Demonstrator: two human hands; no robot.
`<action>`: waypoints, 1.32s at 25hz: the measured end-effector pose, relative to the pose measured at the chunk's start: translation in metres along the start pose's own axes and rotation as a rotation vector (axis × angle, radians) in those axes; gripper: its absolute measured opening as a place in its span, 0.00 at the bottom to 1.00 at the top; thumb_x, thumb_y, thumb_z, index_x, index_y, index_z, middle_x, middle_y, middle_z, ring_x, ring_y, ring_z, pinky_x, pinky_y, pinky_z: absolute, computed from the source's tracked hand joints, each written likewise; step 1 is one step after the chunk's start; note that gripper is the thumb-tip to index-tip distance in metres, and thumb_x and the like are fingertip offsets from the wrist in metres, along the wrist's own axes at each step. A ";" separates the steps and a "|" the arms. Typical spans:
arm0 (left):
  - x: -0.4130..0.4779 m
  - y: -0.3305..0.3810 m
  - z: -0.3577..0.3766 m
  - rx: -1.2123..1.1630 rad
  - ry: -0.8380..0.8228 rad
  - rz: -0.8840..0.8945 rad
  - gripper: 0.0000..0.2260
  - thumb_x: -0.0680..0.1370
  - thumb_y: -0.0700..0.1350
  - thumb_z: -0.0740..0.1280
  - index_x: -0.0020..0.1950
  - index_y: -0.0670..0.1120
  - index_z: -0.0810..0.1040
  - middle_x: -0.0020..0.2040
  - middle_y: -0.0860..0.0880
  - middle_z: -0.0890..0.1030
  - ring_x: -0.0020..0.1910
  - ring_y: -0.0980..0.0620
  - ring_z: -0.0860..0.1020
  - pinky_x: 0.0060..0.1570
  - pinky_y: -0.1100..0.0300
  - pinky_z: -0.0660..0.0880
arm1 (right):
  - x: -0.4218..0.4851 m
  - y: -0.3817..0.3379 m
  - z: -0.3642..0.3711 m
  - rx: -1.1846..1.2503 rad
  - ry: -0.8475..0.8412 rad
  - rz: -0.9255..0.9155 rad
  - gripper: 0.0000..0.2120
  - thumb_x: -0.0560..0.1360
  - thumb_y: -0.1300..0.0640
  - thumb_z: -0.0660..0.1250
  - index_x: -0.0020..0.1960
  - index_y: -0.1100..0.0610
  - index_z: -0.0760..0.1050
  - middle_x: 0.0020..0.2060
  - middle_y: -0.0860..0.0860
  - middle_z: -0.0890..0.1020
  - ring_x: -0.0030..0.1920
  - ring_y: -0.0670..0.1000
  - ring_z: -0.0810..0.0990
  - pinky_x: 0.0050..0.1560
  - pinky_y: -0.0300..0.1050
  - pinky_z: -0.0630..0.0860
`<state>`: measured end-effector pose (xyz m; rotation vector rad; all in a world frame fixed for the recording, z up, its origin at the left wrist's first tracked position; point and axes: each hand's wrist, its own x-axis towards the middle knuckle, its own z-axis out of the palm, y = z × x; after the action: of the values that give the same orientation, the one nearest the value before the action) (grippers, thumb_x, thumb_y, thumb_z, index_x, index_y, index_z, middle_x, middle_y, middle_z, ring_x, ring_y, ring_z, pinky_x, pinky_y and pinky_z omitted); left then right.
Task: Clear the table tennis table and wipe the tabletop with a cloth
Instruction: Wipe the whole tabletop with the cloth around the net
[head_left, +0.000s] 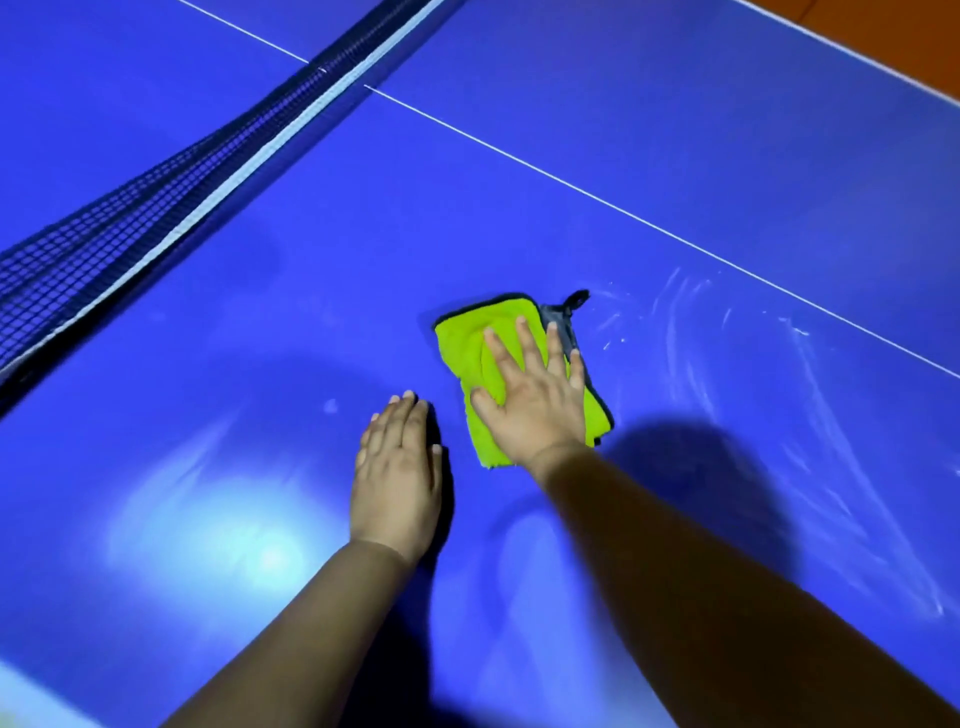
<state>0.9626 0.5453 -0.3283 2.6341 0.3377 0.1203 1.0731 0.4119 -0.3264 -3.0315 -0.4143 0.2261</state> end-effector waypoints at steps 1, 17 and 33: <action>0.004 0.003 0.005 0.048 0.010 -0.007 0.23 0.76 0.48 0.51 0.65 0.40 0.72 0.68 0.42 0.72 0.67 0.42 0.69 0.69 0.55 0.54 | 0.021 0.010 -0.005 0.003 -0.002 0.008 0.33 0.74 0.35 0.54 0.77 0.37 0.48 0.78 0.46 0.46 0.78 0.55 0.41 0.75 0.60 0.41; 0.014 0.013 0.022 0.218 0.104 -0.034 0.18 0.78 0.46 0.55 0.63 0.40 0.74 0.65 0.42 0.75 0.65 0.42 0.69 0.68 0.51 0.59 | 0.211 0.138 -0.044 0.073 -0.011 0.107 0.27 0.79 0.43 0.53 0.77 0.40 0.52 0.78 0.46 0.49 0.78 0.53 0.45 0.75 0.54 0.46; 0.006 0.005 0.022 0.176 0.043 -0.032 0.18 0.77 0.44 0.55 0.66 0.42 0.71 0.69 0.42 0.69 0.69 0.41 0.64 0.69 0.50 0.53 | -0.019 0.068 0.003 0.056 0.049 0.209 0.32 0.73 0.41 0.52 0.77 0.41 0.53 0.78 0.51 0.53 0.77 0.57 0.48 0.73 0.54 0.48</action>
<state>0.9726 0.5320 -0.3453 2.8015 0.4221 0.1432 1.0718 0.3415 -0.3330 -3.0156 -0.0846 0.1712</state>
